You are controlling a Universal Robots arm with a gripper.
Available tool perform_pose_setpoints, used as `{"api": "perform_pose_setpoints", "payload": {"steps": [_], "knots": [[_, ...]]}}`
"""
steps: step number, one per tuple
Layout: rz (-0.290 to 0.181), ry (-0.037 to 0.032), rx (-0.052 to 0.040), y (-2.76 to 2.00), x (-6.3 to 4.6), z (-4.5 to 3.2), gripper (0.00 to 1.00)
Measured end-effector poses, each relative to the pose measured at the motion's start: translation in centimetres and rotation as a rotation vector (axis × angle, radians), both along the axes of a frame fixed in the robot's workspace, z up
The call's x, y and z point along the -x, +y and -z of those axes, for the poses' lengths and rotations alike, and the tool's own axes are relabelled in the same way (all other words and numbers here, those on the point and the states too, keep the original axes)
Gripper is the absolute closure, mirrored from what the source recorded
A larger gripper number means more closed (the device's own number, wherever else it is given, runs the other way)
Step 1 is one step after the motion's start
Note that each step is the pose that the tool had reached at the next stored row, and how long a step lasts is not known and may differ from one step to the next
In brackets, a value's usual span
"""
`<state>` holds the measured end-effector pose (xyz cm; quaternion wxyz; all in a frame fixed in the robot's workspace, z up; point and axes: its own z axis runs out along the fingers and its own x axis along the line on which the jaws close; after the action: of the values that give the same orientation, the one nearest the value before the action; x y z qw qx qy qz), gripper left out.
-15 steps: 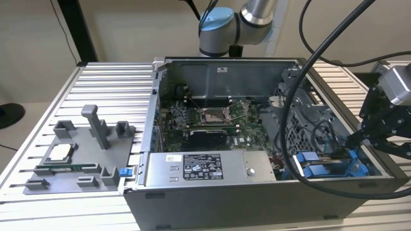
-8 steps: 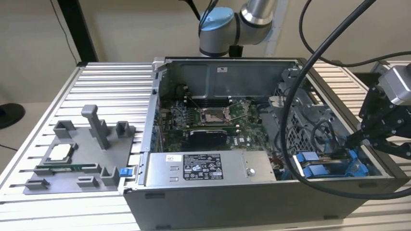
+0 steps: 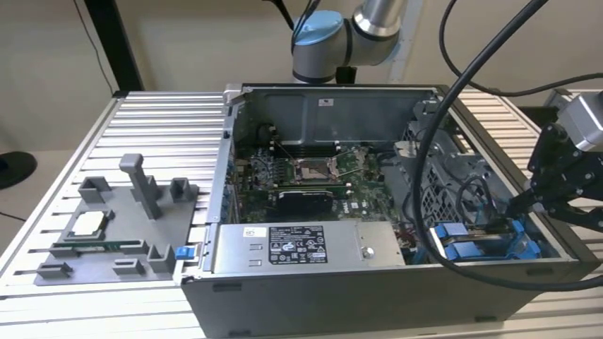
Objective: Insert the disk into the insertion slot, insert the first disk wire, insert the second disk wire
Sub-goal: 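Insert the second disk wire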
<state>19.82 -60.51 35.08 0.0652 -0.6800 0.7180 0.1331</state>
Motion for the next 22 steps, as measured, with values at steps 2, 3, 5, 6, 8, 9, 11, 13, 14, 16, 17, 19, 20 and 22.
{"api": "perform_pose_setpoints", "payload": {"steps": [2,3,5,6,8,9,11,13,14,16,17,19,20,22], "knots": [[0.000,0.0000,0.0001,0.01,0.0,-0.14,1.00],[0.000,0.0000,0.0001,0.01,0.0,-0.22,1.00],[0.000,0.0000,0.0001,0.00,0.1,-0.38,1.00],[0.000,0.0000,0.0001,0.01,0.1,-0.47,1.00],[0.000,0.0000,0.0000,0.00,0.1,-0.58,1.00],[0.000,0.0000,0.0003,0.01,0.1,-0.63,1.00],[0.000,0.0000,0.0005,0.01,0.1,-0.79,1.00],[0.000,0.0000,0.0005,0.01,0.1,-1.09,1.00],[0.000,0.0000,0.0005,0.01,0.1,-1.25,1.00],[0.000,0.0000,0.0003,0.00,0.2,-1.35,1.00],[0.000,0.0000,0.0001,0.00,0.2,-1.36,1.00],[0.000,0.0000,0.0004,0.00,0.2,-1.41,1.00],[0.000,0.0000,0.0006,0.00,0.2,-1.46,1.00],[0.000,0.0000,0.0004,0.01,0.2,-1.55,1.00]]}}
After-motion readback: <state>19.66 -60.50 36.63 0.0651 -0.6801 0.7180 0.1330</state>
